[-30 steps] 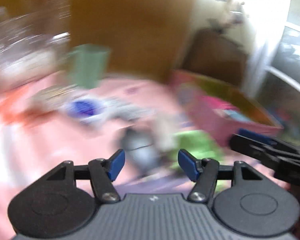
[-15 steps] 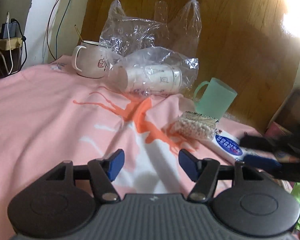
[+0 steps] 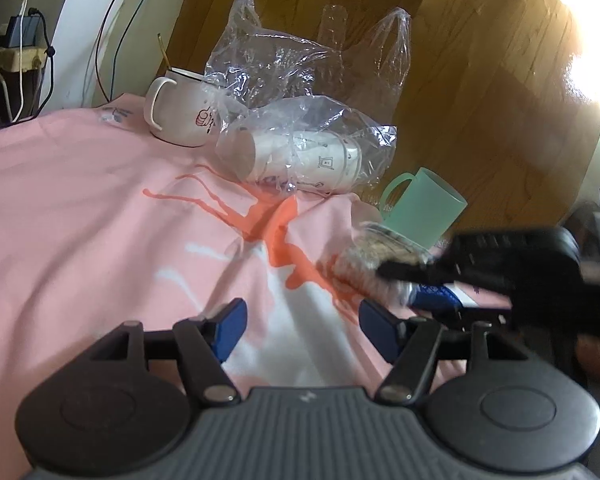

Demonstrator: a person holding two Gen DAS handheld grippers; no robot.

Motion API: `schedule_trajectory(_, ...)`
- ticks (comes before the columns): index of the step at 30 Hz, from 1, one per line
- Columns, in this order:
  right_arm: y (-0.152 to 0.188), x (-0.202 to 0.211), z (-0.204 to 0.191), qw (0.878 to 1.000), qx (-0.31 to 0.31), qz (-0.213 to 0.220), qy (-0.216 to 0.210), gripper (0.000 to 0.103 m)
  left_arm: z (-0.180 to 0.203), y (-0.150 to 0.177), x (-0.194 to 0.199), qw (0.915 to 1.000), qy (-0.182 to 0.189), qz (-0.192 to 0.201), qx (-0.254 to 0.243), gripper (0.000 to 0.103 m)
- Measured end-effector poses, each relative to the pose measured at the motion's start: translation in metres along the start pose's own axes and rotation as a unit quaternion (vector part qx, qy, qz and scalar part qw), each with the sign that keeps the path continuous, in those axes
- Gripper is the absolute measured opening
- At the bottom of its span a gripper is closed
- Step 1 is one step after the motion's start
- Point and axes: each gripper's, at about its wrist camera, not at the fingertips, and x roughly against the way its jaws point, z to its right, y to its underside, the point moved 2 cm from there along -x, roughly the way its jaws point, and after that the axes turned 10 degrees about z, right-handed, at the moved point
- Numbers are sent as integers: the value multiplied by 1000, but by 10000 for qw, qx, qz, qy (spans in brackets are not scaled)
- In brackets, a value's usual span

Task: Organize soft objects
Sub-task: 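Reach the right gripper to the cotton-swab pack and grasp it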

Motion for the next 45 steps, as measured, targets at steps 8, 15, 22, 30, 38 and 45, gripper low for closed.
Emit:
schedule_trajectory(8,34,62,6,9983,431,-328,-235,27,-5,-2,0,9999,119,-1,118,66)
schedule_trajectory(15,67,142,34,9979,295,-448,-354,26,19,5,6,9975,364,-83,-606,67)
schedule_trajectory(22,103,227,75,9993,303,-29,-238,27,69,38,35,9881,935,-372,-1162,67)
schedule_trajectory(30,120,284,85,9928,769,796,467,69,153,83,68,9572,2329,-1104,-1319,67)
schedule_trajectory(38,126,289,78,9682,1823,1390,1004,74,192,116,77,9351,2740,-1881,-1232,66)
schedule_trajectory(45,144,258,72,9383,3022,1206,1170,75,204,130,86,9270,2741,-2057,-1526,63)
